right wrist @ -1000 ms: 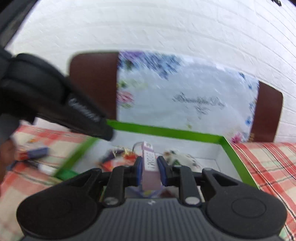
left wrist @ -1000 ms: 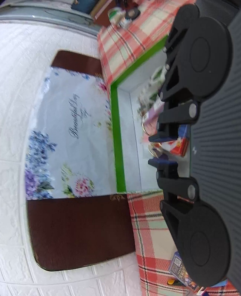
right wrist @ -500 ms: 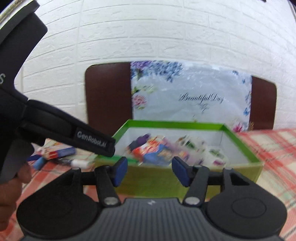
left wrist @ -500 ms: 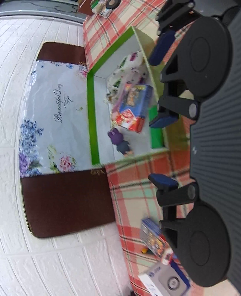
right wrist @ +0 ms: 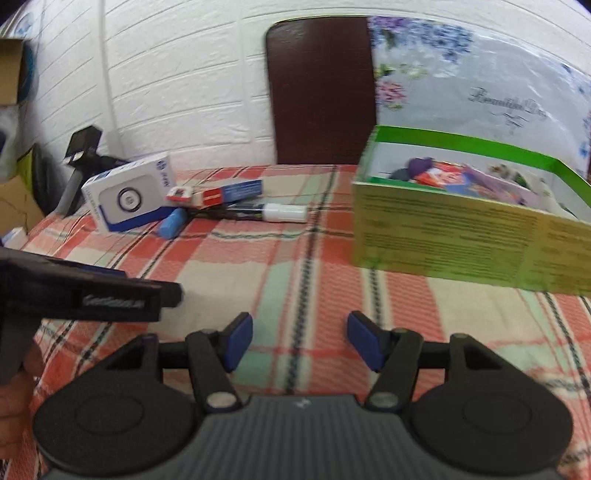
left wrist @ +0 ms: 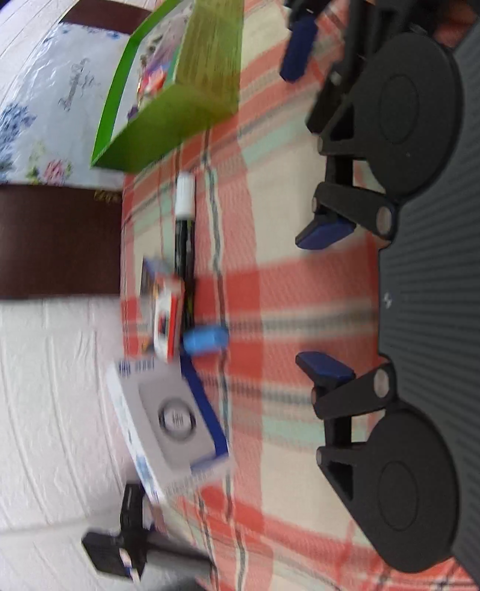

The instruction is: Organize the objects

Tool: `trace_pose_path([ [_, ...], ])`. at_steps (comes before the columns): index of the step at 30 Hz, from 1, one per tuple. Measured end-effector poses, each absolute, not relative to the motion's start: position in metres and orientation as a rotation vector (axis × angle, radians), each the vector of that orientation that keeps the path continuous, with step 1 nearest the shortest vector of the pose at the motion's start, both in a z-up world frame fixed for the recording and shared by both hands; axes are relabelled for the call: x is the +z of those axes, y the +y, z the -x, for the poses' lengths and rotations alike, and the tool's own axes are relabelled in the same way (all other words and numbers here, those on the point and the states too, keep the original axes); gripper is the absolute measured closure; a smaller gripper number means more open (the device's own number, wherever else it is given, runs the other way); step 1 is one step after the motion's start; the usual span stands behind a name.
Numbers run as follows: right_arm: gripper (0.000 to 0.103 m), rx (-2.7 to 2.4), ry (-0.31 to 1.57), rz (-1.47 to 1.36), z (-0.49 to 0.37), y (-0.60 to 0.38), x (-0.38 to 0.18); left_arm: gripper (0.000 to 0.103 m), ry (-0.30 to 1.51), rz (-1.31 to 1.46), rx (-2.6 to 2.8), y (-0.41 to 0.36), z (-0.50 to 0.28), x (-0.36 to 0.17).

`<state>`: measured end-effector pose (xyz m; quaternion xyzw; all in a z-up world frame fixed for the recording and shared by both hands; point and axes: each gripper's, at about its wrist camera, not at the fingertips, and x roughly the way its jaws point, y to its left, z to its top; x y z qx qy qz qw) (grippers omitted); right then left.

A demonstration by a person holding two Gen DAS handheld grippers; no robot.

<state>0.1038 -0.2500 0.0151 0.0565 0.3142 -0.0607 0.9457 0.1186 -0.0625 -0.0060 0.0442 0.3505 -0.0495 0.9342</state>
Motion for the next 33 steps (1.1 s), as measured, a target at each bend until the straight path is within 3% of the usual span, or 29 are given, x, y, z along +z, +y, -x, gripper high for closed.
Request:
trace_pose_path([
  [3,0.043,-0.067,0.637,-0.062,-0.125,-0.233,0.015,0.029,0.652,-0.069,-0.028,-0.019,-0.107,-0.011],
  [9,0.044,-0.01,0.548,-0.04,-0.191,-0.214,0.036,0.03,0.59,0.019,0.025,0.03,-0.099,-0.014],
  [13,0.03,-0.027,0.529,-0.217,-0.247,-0.222,0.052,0.026,0.565,0.002,0.024,0.026,-0.096,-0.018],
  [15,0.029,-0.08,0.553,-0.28,-0.281,-0.227,0.055,0.025,0.56,-0.001,0.022,0.026,-0.095,-0.02],
  [20,0.019,-0.192,0.775,-0.34,-0.352,-0.228,0.037,0.024,0.552,0.026,0.009,0.029,-0.094,-0.022],
  [21,0.022,-0.193,0.781,-0.381,-0.355,-0.231,0.035,0.023,0.552,0.031,0.006,0.03,-0.094,-0.022],
  [23,0.04,-0.178,0.807,-0.48,-0.351,-0.24,0.03,0.022,0.551,0.041,-0.001,0.031,-0.094,-0.021],
  [27,0.042,-0.09,0.82,-0.469,-0.319,-0.239,0.029,0.022,0.549,0.046,-0.004,0.031,-0.095,-0.021],
  [29,0.094,-0.015,0.822,-0.411,-0.297,-0.228,0.033,0.021,0.548,0.057,-0.01,0.032,-0.094,-0.021],
  [33,0.091,0.162,0.825,-0.273,-0.235,-0.199,0.028,0.021,0.556,0.115,-0.051,0.042,-0.094,-0.018],
])
